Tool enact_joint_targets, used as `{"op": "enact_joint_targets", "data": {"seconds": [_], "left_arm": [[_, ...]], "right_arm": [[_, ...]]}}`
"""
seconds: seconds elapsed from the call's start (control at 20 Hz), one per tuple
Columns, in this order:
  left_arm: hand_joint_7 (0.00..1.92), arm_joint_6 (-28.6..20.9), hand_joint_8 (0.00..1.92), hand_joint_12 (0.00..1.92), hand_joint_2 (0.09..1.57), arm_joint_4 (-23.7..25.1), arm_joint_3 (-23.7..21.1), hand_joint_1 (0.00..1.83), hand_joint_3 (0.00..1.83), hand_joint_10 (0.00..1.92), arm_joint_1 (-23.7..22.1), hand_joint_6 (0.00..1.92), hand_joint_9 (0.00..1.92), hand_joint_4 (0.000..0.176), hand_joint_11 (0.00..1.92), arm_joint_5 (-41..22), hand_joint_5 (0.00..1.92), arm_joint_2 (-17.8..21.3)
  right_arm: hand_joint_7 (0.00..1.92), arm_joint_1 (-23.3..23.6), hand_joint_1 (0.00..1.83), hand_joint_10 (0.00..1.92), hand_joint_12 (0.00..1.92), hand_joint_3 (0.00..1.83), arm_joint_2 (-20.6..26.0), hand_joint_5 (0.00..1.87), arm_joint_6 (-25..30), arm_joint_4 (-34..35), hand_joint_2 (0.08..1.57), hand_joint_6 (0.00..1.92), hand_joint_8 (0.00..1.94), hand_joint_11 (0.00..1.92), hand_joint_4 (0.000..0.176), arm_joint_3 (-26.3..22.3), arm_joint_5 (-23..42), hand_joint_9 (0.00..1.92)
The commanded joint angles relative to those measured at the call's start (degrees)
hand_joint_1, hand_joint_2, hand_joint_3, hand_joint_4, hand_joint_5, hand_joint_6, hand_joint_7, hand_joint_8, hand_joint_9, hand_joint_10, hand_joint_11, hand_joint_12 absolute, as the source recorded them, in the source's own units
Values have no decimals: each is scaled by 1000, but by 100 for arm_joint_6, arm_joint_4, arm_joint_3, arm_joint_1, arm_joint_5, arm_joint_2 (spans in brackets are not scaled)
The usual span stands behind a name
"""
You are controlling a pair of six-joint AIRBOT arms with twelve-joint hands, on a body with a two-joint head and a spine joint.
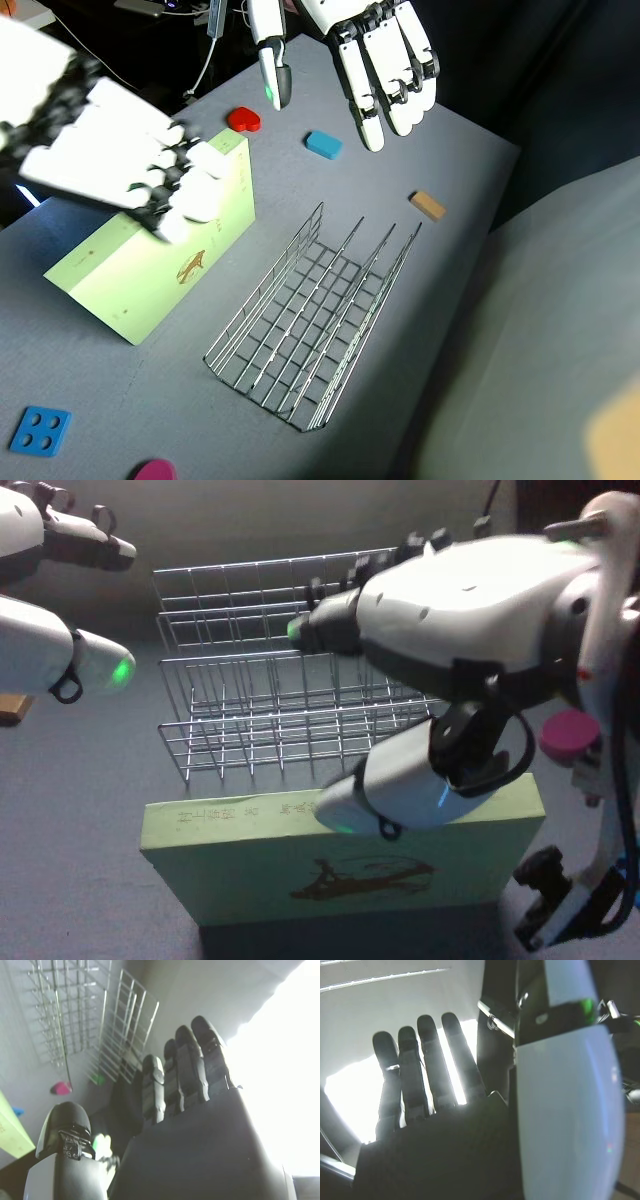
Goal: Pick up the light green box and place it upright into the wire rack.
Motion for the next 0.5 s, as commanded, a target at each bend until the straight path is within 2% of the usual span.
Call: {"op": "enact_joint_targets", "data": {"seconds": [0.0, 0.45], "left_arm": [[176, 116, 1, 530, 1186, 341, -42, 250, 0, 2, -129, 3, 204, 91, 0, -327, 195, 15], [174, 358, 2, 522, 1187, 341, -158, 251, 0, 0, -532, 4, 193, 91, 0, -28, 205, 194]], "right_arm": [[322, 79, 774, 7, 943, 0, -50, 279, -60, -400, 953, 4, 2, 0, 0, 19, 248, 257], [322, -396, 784, 3, 944, 2, -603, 265, -344, -227, 959, 1, 2, 0, 0, 512, 334, 254]]}}
